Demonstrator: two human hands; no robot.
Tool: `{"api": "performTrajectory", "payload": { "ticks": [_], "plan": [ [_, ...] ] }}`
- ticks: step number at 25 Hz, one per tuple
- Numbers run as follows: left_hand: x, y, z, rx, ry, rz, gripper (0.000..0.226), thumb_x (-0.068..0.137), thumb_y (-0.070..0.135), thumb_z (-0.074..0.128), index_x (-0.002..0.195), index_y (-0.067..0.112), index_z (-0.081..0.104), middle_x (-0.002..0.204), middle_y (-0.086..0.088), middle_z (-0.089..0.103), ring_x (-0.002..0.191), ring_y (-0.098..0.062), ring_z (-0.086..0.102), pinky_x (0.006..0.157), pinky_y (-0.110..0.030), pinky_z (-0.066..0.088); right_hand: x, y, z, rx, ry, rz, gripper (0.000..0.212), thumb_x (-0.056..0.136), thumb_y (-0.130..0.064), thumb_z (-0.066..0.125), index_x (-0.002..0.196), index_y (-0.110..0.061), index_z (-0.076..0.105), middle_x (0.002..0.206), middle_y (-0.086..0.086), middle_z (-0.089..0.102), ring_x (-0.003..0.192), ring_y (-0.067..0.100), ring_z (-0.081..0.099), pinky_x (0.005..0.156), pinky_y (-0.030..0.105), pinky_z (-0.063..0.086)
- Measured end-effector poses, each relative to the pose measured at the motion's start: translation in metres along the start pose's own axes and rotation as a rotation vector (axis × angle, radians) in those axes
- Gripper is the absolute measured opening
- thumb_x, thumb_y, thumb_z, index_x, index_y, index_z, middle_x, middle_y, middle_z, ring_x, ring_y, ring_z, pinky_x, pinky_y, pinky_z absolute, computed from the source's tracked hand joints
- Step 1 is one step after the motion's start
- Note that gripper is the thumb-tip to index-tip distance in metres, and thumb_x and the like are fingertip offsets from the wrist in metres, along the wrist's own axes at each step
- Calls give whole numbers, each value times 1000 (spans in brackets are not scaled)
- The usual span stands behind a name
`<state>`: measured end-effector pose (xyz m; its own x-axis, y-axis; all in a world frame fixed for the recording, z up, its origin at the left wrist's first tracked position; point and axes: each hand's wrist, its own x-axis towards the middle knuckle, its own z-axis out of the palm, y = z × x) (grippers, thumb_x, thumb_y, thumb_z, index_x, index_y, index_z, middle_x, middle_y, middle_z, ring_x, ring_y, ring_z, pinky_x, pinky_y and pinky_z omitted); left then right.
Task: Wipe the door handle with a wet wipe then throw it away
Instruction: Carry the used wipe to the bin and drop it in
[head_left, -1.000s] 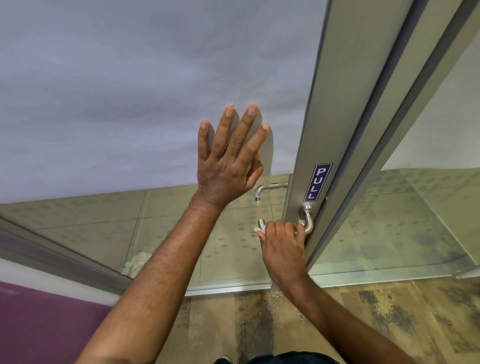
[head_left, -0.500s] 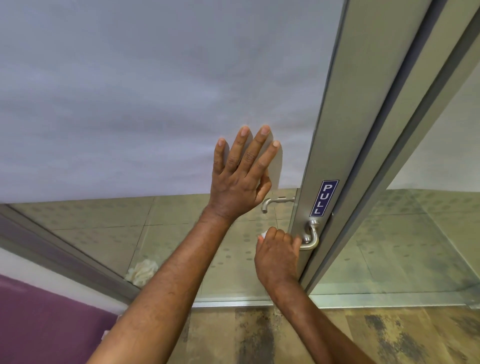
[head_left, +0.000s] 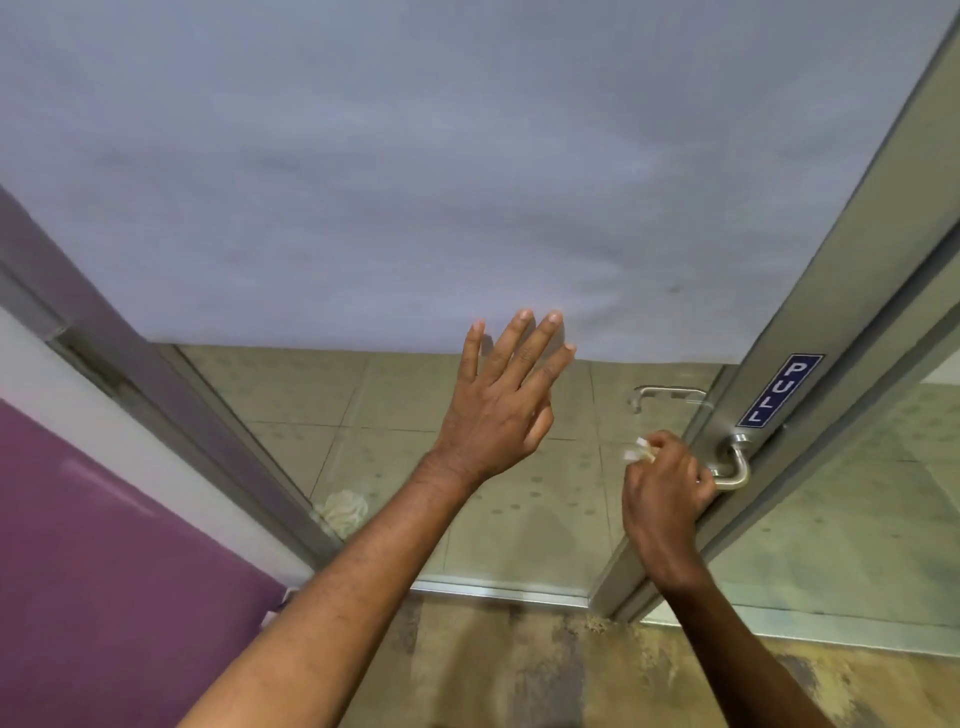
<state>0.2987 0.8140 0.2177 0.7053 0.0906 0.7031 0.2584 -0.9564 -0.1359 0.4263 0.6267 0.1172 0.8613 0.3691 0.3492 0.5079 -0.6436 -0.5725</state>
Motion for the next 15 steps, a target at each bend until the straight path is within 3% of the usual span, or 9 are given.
{"api": "performTrajectory", "payload": {
  "ticks": [3,6,9,11,13,15],
  "plan": [
    [-56,-36,-18,-33,-94,-96,62,93,20,70,153,20,56,175,-8,33,164,-32,28,131,-67,10,-9,-25,2,101,49,-15,24,99,-15,54,120,-27,51,107,-4,64,103,20,57,104,39,27],
    [-112,-71,-33,-64,-167,-224,57,94,20,71,149,20,59,174,-7,34,163,-31,29,131,-67,8,-30,-69,15,327,-86,-22,20,100,-20,56,111,-37,56,103,-22,65,98,10,62,95,38,46],
    [-165,-100,-48,-91,-237,-380,56,93,18,74,147,19,61,173,-6,37,162,-31,32,130,-67,11,-59,-123,48,610,-264,47,23,95,-12,68,94,-34,66,108,-11,72,99,11,68,80,25,56],
    [-202,-118,-58,-114,-289,-476,55,93,17,74,146,20,61,173,-5,37,162,-30,32,130,-68,12,-79,-156,75,722,-371,147,23,90,-7,73,85,-30,71,100,-4,76,83,14,69,70,18,54],
    [-252,-142,-69,-120,-362,-598,55,95,17,71,149,21,59,174,-4,35,163,-28,28,132,-66,8,-105,-189,114,778,-538,269,17,88,-5,74,87,-21,75,83,-3,78,69,11,66,67,22,53],
    [-294,-159,-78,-126,-424,-729,54,97,15,68,149,20,59,174,-4,36,164,-27,28,133,-65,4,-130,-215,148,830,-705,383,12,90,-3,70,96,-12,75,82,-2,80,65,4,66,65,18,54]
  ]
}}
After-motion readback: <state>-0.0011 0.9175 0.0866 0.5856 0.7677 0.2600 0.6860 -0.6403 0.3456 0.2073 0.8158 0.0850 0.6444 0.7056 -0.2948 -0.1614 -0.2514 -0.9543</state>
